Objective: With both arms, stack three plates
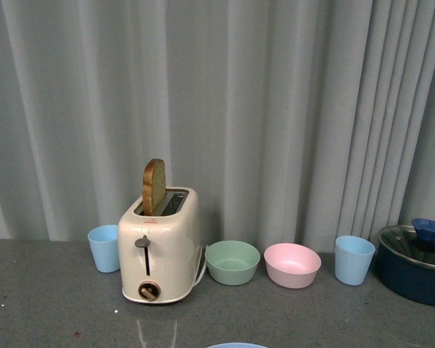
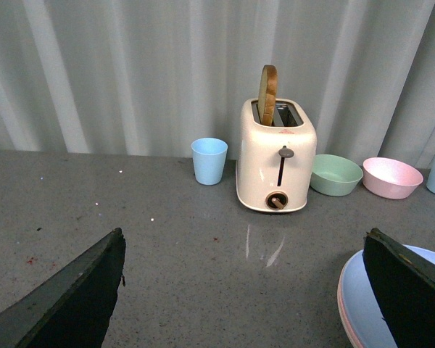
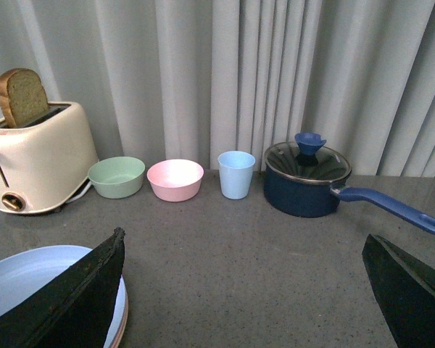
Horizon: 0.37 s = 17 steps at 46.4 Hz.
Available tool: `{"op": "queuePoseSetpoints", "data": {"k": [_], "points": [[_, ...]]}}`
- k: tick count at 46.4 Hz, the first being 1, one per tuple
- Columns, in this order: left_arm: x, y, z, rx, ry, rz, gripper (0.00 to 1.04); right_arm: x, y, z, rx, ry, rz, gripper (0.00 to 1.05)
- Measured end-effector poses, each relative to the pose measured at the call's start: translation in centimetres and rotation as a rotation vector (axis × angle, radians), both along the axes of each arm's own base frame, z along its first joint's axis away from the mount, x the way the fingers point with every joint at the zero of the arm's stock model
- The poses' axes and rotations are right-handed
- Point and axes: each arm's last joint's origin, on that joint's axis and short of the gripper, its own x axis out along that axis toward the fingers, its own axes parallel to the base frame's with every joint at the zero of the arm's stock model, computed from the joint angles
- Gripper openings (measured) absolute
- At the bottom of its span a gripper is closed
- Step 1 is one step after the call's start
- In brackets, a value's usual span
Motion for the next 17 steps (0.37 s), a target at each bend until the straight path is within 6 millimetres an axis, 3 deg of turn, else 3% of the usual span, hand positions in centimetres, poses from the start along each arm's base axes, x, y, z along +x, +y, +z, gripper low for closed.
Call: {"op": "queuePoseSetpoints", "data": {"k": [17], "points": [[0.00, 0.00, 0.00, 0.000, 0.000, 0.000, 0.98, 0.00, 0.00, 0.00, 0.000, 0.000, 0.000, 0.97]]}}
